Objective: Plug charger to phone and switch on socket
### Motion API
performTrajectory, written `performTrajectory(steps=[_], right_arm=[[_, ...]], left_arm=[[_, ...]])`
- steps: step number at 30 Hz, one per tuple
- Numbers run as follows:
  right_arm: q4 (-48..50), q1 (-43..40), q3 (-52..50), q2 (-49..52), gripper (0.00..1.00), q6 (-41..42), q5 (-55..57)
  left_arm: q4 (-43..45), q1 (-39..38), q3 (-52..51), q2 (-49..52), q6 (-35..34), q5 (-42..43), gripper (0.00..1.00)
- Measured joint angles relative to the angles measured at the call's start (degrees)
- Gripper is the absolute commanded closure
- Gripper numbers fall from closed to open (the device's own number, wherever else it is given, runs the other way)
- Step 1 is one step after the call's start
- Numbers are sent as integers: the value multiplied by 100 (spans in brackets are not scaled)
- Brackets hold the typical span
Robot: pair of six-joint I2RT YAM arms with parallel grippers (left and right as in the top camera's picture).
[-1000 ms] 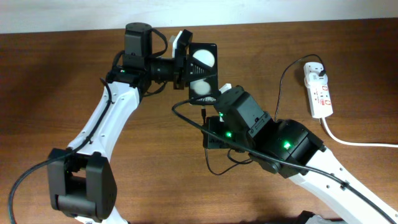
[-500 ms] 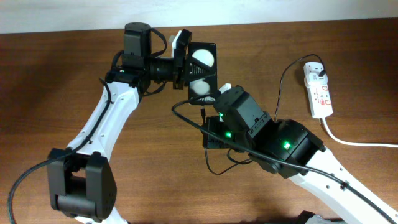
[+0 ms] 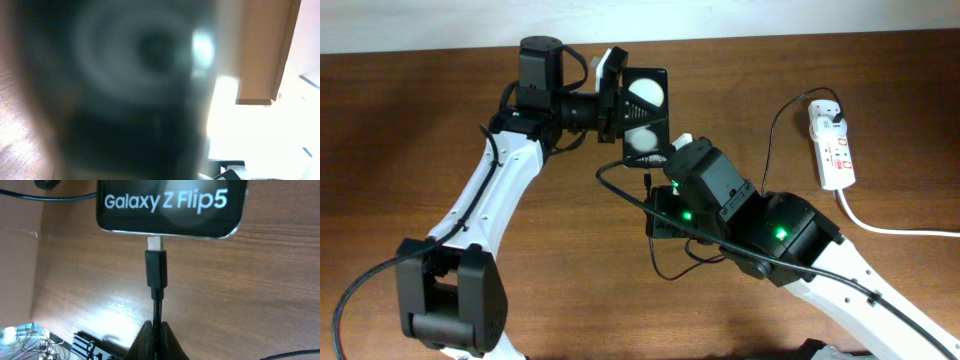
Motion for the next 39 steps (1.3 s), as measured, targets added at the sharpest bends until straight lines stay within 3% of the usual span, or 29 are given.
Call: performTrajectory(steps=[23,39], right_arm=[[306,166,-22,-13,96,-13,264],[317,184,-118,-9,96,-52,754]], left_arm=[[-229,107,15,2,448,107,100],[-442,107,33,2,205,826,100]])
